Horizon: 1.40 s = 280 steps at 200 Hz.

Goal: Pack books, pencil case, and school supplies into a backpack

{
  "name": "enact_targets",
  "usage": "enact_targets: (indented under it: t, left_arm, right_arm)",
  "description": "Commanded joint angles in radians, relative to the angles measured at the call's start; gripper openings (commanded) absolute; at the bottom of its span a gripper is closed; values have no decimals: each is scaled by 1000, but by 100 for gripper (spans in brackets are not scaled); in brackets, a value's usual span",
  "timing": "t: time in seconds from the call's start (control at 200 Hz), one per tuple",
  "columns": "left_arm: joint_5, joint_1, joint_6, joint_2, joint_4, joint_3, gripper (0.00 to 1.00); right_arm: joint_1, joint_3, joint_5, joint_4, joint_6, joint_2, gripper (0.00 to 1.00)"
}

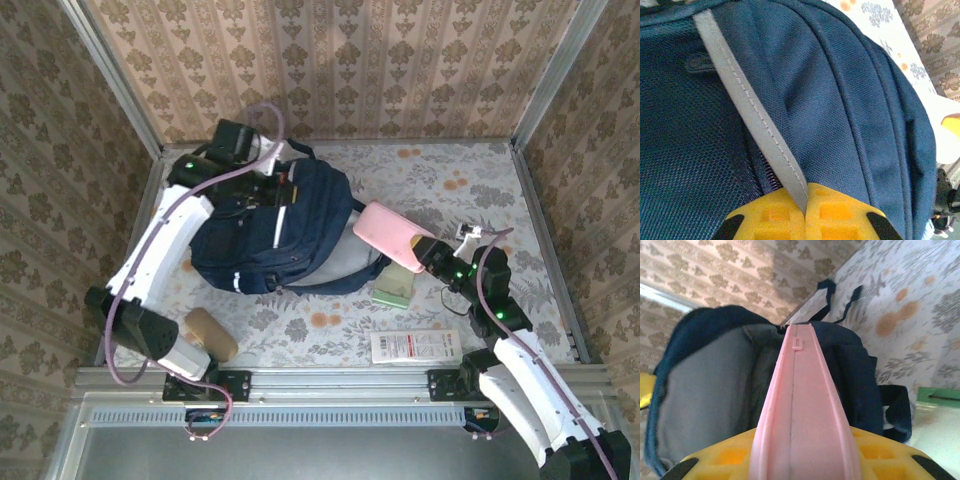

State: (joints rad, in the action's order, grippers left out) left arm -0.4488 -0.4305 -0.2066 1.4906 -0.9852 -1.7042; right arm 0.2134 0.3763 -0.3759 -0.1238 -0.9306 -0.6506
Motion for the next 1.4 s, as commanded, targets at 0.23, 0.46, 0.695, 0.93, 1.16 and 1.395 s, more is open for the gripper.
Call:
enact_targets:
  t: [0.23,0.46,0.695,0.93,1.16,1.395]
  left_arm:
    - [-286,83,66,-70,128,9,0]
    - [-324,82,69,-70,134,-17,0]
    - [-354,82,67,-82,151,-26,0]
    - [-379,83,56,-77,162,-47,0]
    - [-421,85,33,-29,180,-81,0]
    - [-356,117,11,-28,187,-39,0]
  right_arm:
    - [238,119,-58,-238,-13,-229,29]
    - [315,268,34,-358,-129,-462,29]
    - [379,469,225,-311,-203,-731,34]
    - [469,754,292,-359,-238,-1121,40]
    - [546,1038,382,-291,-254,-1409,65]
    - [516,954,293,-390,-63,-1293,92]
